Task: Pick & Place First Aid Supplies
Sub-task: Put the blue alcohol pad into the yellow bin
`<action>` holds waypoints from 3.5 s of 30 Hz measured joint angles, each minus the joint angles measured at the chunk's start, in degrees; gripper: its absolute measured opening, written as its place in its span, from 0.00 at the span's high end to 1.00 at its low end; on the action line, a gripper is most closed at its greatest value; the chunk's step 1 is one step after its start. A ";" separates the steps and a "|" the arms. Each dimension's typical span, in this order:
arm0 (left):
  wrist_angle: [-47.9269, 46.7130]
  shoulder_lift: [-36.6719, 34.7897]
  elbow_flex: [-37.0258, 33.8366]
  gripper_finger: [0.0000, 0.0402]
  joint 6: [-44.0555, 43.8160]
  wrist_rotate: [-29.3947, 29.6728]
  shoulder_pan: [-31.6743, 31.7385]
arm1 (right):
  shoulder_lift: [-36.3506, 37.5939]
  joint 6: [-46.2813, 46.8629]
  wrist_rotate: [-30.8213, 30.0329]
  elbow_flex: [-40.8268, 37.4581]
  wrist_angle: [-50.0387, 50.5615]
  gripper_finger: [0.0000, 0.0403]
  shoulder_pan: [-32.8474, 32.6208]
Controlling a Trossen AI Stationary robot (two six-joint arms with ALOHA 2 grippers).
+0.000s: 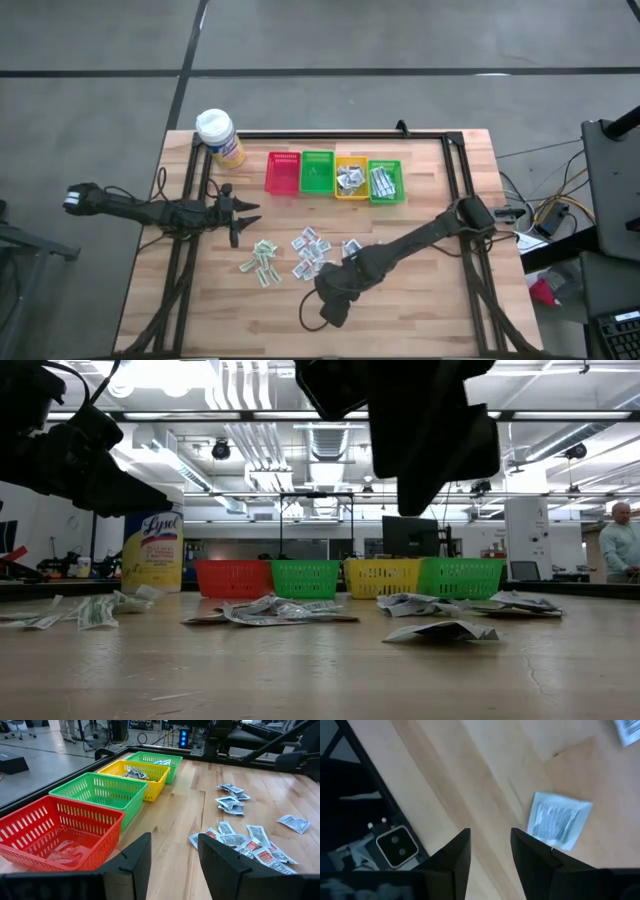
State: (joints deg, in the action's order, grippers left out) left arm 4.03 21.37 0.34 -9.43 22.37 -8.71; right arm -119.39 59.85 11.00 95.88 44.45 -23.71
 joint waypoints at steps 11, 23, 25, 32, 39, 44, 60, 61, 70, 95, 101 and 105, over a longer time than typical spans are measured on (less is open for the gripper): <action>0.00 0.02 0.00 0.61 0.02 0.01 0.00 | -0.35 1.00 -0.02 0.00 0.17 0.67 -0.67; -0.04 0.02 0.00 0.61 0.02 0.00 0.00 | -3.91 5.74 2.15 0.50 0.58 0.68 -0.55; -0.07 0.03 0.00 0.61 0.00 0.00 0.00 | -3.91 6.54 2.15 0.55 1.25 0.68 -0.51; -0.09 0.04 0.00 0.61 0.00 0.00 0.00 | -3.96 7.33 2.38 1.44 1.82 0.72 -0.44; -0.11 0.04 0.02 0.61 0.00 0.00 0.00 | -3.98 7.60 2.56 1.38 2.04 0.72 -0.19; -0.13 0.07 0.01 0.61 0.01 0.00 0.00 | -3.98 4.81 2.57 1.38 1.09 0.72 -0.24; -0.15 0.07 0.00 0.61 0.00 0.00 0.00 | -4.00 7.51 2.54 1.31 -0.48 0.78 -0.28; -0.15 0.07 0.01 0.61 0.00 0.00 0.00 | -4.00 7.48 2.57 1.31 -0.98 0.78 -0.28; -0.15 0.07 0.01 0.61 0.01 0.00 0.00 | -4.11 7.71 1.87 1.88 0.13 0.80 -0.43; -0.15 0.07 0.00 0.61 0.02 0.00 0.00 | -10.25 10.04 -3.88 8.33 12.66 0.81 -1.18; -0.13 0.07 0.00 0.61 0.02 0.00 0.00 | -10.23 10.24 -4.91 8.48 13.96 0.81 -1.15; -0.13 0.07 0.00 0.61 0.02 0.00 0.00 | -10.23 10.81 -4.76 8.95 13.71 0.80 -1.15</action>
State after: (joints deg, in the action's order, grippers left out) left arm 3.90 21.43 0.34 -9.41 22.37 -8.71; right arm -129.62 70.66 6.24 104.82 58.16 -24.86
